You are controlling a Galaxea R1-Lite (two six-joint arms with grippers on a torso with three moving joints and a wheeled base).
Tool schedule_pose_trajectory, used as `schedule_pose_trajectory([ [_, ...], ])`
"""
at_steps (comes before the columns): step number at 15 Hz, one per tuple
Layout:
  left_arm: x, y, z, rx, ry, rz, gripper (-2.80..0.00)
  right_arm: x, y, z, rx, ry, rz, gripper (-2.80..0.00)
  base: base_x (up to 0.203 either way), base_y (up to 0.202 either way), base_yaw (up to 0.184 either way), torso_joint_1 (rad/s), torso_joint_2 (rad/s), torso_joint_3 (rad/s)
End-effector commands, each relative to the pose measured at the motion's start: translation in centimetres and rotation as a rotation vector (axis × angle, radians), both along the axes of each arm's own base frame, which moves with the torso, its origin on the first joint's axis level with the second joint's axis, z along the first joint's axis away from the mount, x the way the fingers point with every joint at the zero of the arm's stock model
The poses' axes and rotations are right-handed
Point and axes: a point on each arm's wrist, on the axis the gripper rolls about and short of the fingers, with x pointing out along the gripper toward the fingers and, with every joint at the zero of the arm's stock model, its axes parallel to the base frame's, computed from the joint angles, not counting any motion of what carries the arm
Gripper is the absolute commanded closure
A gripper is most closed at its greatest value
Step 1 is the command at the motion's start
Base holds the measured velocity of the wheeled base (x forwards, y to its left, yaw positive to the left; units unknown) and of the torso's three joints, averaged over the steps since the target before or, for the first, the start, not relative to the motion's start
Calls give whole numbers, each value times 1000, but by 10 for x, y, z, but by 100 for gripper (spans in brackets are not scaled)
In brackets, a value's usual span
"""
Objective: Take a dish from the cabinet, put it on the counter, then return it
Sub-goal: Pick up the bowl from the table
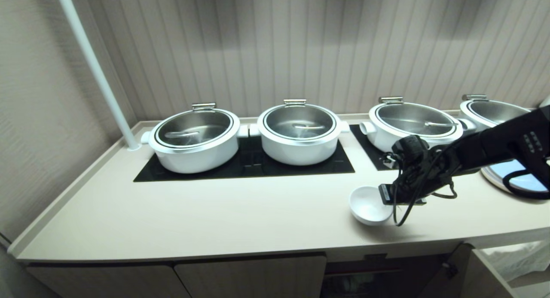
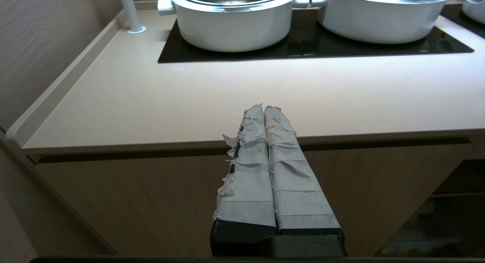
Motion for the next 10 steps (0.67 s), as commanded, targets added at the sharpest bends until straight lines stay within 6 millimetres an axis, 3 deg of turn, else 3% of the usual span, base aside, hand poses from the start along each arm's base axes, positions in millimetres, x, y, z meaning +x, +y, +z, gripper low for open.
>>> schedule_pose_trajectory([
  [1,0,0,0,0,0,0,0,-4,1,6,15,-6,-17,0,0,0,0,0,0,0],
  [10,0,0,0,0,0,1,0,-22,3,19,73,8,-110,0,0,0,0,0,0,0],
])
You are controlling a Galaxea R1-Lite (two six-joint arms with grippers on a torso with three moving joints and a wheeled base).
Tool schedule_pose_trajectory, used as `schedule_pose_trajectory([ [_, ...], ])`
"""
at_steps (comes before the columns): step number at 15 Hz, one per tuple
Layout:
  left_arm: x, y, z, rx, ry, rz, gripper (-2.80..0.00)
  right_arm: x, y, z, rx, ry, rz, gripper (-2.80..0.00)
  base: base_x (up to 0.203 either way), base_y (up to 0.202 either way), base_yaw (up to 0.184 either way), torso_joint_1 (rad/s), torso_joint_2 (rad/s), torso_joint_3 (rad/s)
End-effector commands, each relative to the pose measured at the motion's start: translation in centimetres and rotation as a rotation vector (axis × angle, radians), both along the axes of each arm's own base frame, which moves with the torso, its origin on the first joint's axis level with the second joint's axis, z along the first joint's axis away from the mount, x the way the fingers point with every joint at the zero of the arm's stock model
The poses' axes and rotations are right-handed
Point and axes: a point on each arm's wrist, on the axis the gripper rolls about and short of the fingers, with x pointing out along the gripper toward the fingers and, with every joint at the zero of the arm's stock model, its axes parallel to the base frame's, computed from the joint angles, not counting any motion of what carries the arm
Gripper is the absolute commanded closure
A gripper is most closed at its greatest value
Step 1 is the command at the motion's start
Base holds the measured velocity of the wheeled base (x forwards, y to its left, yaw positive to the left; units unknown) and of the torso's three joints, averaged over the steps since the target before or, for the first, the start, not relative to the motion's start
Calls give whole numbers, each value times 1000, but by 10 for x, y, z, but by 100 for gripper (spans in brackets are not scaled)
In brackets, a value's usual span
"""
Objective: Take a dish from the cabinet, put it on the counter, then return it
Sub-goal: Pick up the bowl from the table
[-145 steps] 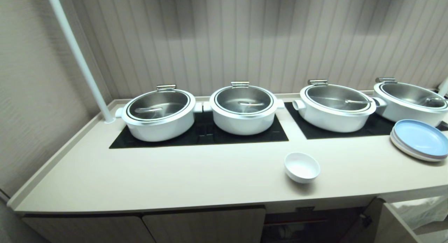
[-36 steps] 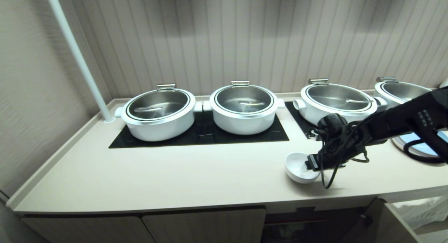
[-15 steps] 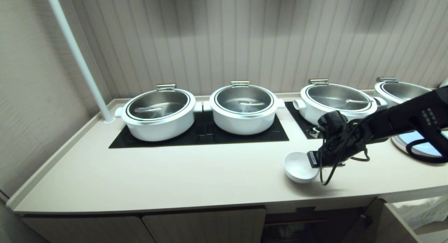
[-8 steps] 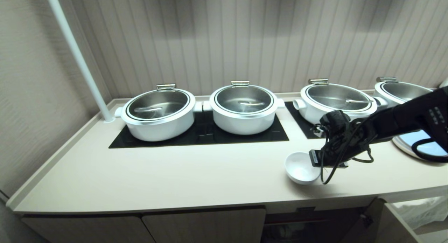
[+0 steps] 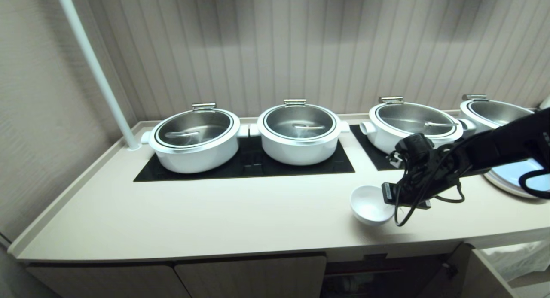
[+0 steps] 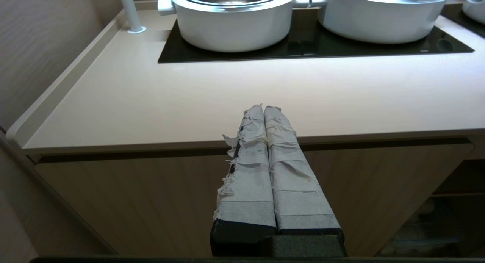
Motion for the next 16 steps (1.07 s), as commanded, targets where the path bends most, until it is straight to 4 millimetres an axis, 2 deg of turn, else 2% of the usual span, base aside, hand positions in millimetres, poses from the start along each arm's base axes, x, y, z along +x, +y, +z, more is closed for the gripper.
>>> schedule_pose_trajectory([
  [1,0,0,0,0,0,1,0,-7,-1,7,10,-5,-14,0,0,0,0,0,0,0],
  [9,0,0,0,0,0,0,0,-47,0,25,44,11,-55,0,0,0,0,0,0,0],
  [16,0,0,0,0,0,1,0,-95,1,37,62,-12,-45,0,0,0,0,0,0,0],
])
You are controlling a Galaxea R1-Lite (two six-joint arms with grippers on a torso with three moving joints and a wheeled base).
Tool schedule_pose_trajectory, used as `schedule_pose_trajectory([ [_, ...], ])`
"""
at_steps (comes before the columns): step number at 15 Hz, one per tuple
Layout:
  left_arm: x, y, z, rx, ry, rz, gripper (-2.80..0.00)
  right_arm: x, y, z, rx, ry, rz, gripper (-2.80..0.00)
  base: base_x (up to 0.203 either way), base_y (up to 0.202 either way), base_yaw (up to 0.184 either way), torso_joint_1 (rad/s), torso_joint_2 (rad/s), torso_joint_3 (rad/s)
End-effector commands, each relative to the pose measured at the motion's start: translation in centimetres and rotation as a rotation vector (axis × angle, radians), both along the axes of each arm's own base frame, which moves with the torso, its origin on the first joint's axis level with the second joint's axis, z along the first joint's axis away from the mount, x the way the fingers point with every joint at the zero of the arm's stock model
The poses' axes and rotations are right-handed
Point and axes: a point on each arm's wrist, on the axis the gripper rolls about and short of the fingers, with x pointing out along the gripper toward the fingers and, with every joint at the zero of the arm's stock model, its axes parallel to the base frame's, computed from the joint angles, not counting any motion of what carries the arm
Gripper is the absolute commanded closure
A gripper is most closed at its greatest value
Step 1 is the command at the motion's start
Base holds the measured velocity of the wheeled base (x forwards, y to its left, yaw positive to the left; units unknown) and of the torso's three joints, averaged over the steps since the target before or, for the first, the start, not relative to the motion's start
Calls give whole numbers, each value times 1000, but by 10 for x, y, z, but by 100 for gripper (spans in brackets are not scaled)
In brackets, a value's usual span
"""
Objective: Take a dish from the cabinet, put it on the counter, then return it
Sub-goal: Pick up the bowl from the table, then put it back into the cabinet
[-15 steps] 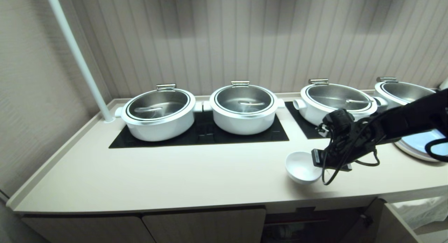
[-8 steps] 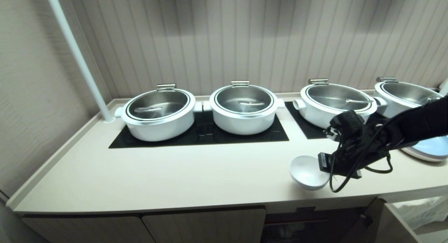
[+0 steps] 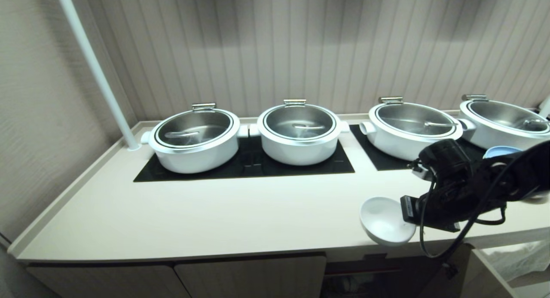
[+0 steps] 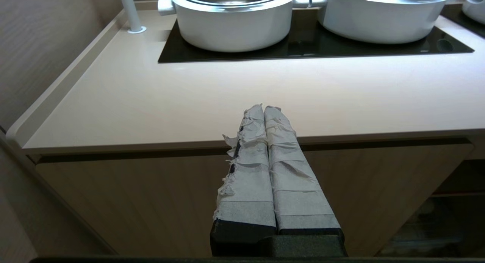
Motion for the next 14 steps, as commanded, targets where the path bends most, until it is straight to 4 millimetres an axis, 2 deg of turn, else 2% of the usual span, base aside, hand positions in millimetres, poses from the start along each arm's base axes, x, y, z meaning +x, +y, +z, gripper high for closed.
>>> schedule_pose_trajectory([
  [1,0,0,0,0,0,0,0,-19,-3,8,5,-21,2,0,0,0,0,0,0,0],
  [9,0,0,0,0,0,1,0,-86,-16,11,1,-17,5,0,0,0,0,0,0,0],
  [14,0,0,0,0,0,0,0,-127,-16,13,11,-42,52,0,0,0,0,0,0,0],
])
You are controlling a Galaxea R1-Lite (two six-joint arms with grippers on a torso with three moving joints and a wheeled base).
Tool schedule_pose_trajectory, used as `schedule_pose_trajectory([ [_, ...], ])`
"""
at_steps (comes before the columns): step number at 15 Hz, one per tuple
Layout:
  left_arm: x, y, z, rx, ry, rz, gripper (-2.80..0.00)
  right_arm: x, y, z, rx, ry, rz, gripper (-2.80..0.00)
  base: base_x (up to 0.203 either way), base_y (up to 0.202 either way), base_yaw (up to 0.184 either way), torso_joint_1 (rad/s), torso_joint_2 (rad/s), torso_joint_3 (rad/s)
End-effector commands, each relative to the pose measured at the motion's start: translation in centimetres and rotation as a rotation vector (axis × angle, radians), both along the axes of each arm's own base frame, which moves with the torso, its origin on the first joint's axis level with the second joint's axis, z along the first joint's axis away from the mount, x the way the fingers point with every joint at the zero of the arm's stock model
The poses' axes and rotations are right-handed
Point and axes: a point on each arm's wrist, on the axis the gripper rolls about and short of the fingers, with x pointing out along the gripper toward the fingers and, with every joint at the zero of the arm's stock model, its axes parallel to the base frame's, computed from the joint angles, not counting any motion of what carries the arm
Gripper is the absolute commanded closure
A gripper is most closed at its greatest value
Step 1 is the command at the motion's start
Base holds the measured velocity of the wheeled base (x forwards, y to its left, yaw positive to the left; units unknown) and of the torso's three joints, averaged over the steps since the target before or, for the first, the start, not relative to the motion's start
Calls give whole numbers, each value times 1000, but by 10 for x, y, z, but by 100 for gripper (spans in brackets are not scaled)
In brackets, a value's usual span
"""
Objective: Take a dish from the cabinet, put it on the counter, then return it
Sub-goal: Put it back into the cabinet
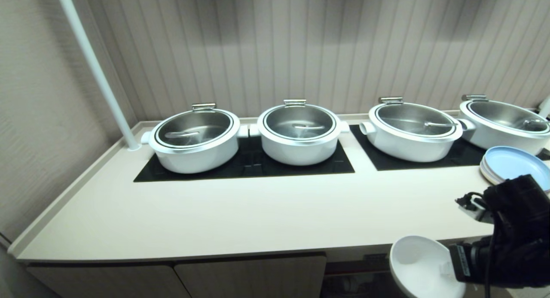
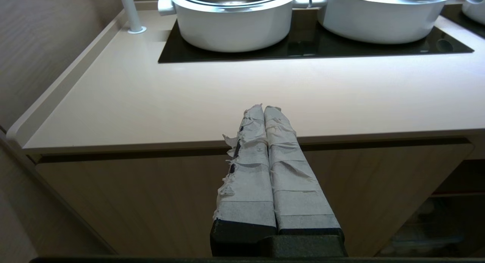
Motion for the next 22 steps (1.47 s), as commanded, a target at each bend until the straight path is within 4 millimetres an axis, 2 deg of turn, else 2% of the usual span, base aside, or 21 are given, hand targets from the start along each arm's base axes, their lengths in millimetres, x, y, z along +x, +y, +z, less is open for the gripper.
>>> schedule_pose_trajectory([
  [1,0,0,0,0,0,0,0,-21,-1,3,10,-27,20,0,0,0,0,0,0,0],
  [4,0,0,0,0,0,1,0,-46,-4,-4,9,-16,40,0,0,0,0,0,0,0],
  [14,0,0,0,0,0,0,0,-97,-18,-24,4,28,38,0,0,0,0,0,0,0],
  [22,0,0,0,0,0,1,0,-94,-14,-25,34,50,24,0,0,0,0,0,0,0],
])
